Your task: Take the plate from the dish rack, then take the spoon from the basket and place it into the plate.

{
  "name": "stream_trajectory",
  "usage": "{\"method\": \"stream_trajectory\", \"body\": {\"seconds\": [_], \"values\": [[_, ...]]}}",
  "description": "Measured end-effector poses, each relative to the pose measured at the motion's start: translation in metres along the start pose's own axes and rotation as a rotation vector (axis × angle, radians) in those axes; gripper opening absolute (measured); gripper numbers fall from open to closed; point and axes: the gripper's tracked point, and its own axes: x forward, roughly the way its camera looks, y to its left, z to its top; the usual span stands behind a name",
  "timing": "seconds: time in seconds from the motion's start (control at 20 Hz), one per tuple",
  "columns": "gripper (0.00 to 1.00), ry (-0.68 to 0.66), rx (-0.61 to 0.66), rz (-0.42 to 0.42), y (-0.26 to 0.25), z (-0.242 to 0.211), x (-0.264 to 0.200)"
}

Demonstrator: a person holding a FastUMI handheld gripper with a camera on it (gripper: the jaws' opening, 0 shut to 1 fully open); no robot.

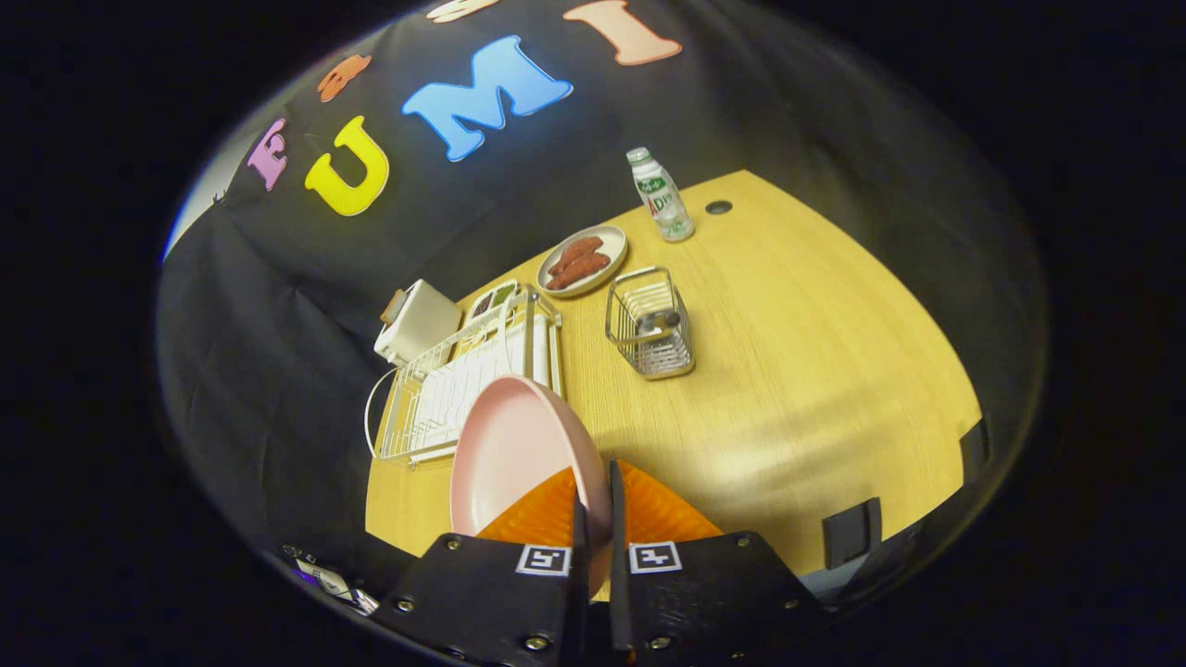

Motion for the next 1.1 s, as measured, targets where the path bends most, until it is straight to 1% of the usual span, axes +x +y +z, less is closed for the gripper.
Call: {"method": "stream_trajectory", "body": {"seconds": [0.1,0.25,0.5,0.55,0.75,0.85,1.0,1.1], "values": [[0.09,0.032,0.001,0.038,-0.005,-0.016,0.016],[0.09,0.067,0.008,0.058,-0.012,-0.032,0.036],[0.09,0.12,0.047,0.029,-0.028,-0.044,0.064],[0.09,0.127,0.061,0.033,-0.029,-0.047,0.069],[0.09,0.166,0.131,0.062,-0.026,-0.059,0.084],[0.09,0.176,0.134,0.055,-0.03,-0.065,0.09],[0.08,0.186,0.163,0.076,-0.031,-0.067,0.094],[0.11,0.17,0.157,0.086,-0.031,-0.06,0.093]]}}
